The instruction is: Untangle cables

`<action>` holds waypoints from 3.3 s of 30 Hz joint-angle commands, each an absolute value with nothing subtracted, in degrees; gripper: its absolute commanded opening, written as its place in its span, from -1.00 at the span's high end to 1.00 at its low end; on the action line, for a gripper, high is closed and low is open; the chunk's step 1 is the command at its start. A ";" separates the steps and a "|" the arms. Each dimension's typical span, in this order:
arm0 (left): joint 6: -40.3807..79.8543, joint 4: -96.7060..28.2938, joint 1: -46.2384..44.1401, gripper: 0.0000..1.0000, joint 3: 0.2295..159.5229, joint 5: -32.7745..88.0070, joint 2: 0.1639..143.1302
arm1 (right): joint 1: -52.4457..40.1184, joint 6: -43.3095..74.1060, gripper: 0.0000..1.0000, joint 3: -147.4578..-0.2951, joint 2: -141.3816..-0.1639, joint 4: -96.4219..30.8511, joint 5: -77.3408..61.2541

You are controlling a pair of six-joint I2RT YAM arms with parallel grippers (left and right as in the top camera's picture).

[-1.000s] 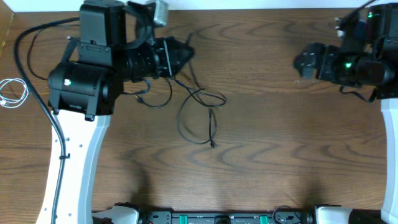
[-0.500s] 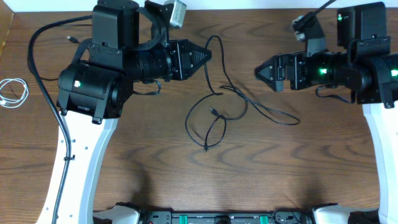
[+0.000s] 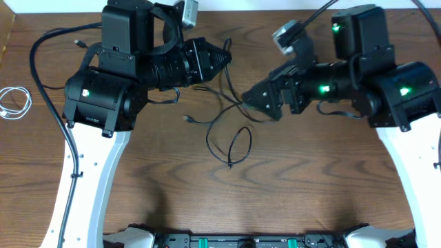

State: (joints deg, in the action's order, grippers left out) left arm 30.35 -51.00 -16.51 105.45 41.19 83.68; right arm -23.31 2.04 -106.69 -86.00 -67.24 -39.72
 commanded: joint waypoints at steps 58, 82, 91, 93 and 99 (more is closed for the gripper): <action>36.67 -50.52 -16.47 0.08 105.54 40.53 86.54 | -31.94 5.52 0.98 -106.80 -89.69 -59.77 -35.09; 36.73 -60.27 -16.10 0.85 105.56 22.94 86.80 | -30.35 10.50 -0.98 -106.80 -89.58 -67.22 -16.73; 35.27 -73.78 -10.31 0.86 105.56 9.39 86.80 | -28.40 10.50 -0.99 -106.80 -89.60 -72.47 -10.46; 32.99 -75.29 -7.05 0.85 105.56 9.41 86.80 | -28.03 10.48 -0.99 -106.80 -89.60 -72.84 -10.46; 28.03 -77.54 4.29 0.85 105.47 9.37 86.83 | -27.79 10.46 -0.98 -106.80 -89.60 -72.88 -10.44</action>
State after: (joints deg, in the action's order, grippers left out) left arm 32.23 -77.01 0.12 105.45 11.25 86.74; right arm -28.12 10.07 -106.69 -89.32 -72.69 -11.40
